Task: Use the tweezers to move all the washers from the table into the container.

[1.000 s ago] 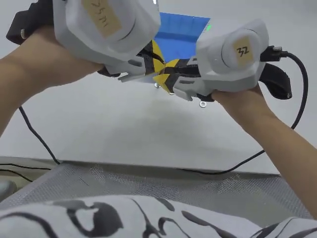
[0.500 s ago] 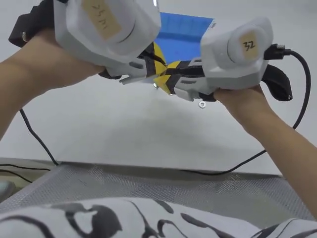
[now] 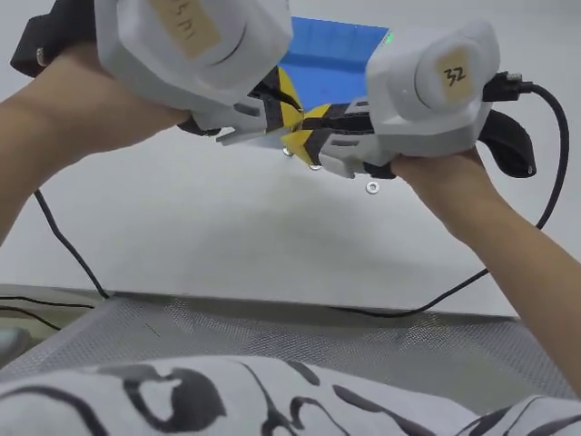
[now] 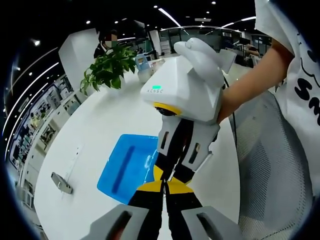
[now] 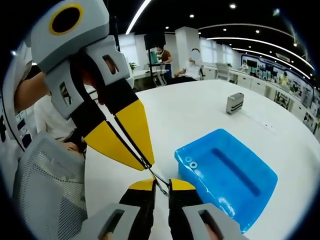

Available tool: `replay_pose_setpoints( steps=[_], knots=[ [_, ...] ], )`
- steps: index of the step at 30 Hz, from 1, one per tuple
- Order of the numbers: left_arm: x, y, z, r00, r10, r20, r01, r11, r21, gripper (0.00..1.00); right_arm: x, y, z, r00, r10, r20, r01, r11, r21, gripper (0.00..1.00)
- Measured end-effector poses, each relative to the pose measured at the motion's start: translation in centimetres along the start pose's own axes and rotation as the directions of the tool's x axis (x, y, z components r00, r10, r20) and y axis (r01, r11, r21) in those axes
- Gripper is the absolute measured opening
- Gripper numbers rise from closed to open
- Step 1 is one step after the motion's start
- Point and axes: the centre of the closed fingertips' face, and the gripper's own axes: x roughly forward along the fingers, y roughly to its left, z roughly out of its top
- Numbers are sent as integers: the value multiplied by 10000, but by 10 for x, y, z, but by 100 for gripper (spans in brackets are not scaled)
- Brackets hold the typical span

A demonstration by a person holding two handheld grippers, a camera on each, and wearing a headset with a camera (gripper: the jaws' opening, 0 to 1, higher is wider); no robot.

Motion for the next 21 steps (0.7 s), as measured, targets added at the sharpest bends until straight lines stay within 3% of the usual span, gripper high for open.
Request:
replay_pose_setpoints(
  steps=[9,21],
  knots=[
    [1,-1,3,10000,-22,-43,22,9999,119,0,-1,3,0,9997,-133,-193,120,9978,-658,3],
    [-16,4,19,9994,148,323,-153,9998,146,0,-16,5,21,9998,-182,55,186,9958,-897,3]
  ],
)
